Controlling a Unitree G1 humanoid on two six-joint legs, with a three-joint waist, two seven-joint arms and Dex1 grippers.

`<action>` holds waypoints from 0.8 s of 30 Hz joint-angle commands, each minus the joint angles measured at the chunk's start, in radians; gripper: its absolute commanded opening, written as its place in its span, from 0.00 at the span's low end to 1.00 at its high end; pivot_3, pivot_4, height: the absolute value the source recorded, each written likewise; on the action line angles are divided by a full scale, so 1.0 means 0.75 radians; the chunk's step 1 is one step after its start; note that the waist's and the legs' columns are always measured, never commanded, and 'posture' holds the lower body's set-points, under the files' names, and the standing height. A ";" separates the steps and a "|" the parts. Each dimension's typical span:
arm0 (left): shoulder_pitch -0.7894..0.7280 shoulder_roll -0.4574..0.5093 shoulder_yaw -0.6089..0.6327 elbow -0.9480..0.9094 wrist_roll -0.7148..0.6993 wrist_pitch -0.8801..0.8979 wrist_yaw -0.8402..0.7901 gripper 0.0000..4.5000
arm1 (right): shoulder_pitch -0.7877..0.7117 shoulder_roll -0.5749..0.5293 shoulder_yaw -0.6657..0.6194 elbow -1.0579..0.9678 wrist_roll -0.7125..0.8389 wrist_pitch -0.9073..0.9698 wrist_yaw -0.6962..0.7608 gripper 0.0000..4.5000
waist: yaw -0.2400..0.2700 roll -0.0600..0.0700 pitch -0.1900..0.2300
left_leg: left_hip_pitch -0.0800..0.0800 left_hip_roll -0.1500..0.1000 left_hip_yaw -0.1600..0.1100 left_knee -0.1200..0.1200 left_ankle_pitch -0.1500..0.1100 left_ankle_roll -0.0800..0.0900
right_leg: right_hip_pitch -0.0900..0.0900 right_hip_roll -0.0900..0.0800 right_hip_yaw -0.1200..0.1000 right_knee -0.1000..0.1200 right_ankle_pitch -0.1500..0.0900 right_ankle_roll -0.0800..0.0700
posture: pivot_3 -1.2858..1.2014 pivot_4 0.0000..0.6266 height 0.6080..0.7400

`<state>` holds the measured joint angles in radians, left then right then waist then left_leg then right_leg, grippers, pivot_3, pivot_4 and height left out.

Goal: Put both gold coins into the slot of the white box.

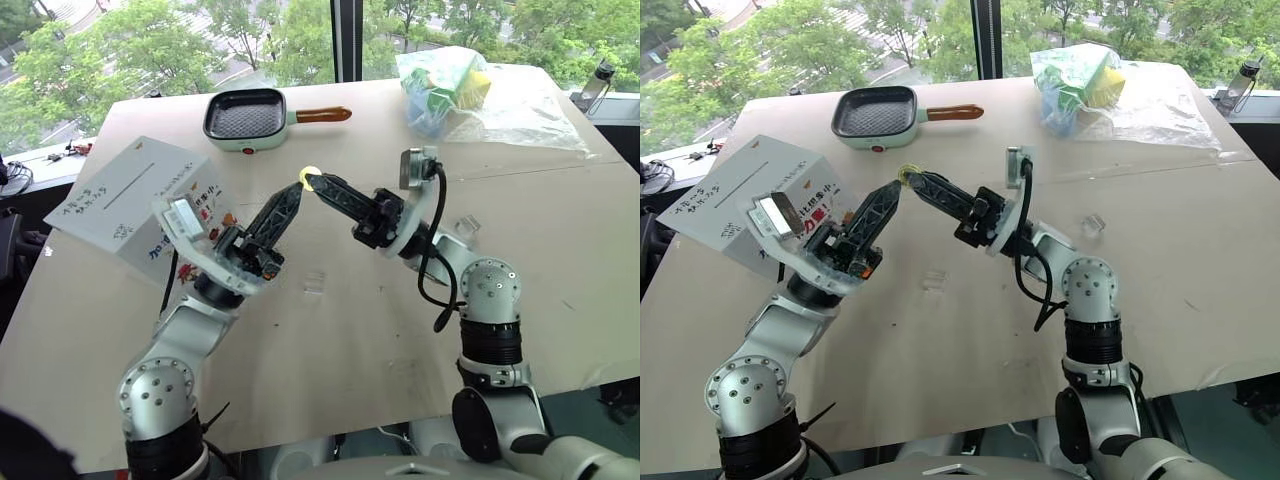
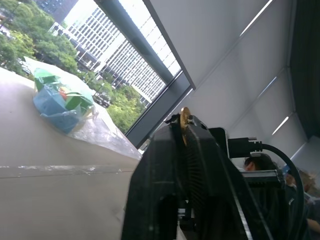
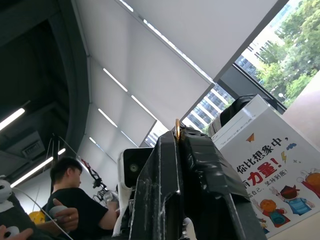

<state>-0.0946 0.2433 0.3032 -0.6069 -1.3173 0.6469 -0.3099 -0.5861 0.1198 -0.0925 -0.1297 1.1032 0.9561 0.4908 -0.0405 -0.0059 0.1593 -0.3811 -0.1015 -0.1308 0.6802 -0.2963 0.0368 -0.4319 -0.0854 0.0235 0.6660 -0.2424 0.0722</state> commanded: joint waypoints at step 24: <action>-0.015 0.077 -0.112 -0.012 -0.090 -0.077 -0.083 0.04 | -0.017 -0.090 0.083 -0.083 0.264 0.147 0.008 0.00 | 0.001 0.000 0.000 | 0.000 0.000 0.000 0.000 0.000 0.000 | 0.000 0.000 0.000 0.000 0.000 0.000 | 0.52 0.24 0.85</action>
<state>-0.0934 0.3018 0.2320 -0.6058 -1.3715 0.6022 -0.3698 -0.5855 0.0420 -0.0915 -0.1411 1.2587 1.0146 0.4837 -0.0398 -0.0058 0.1594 -0.3813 -0.1015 -0.1309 0.6801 -0.2963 0.0368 -0.4320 -0.0854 0.0236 0.6657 -0.2424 0.0722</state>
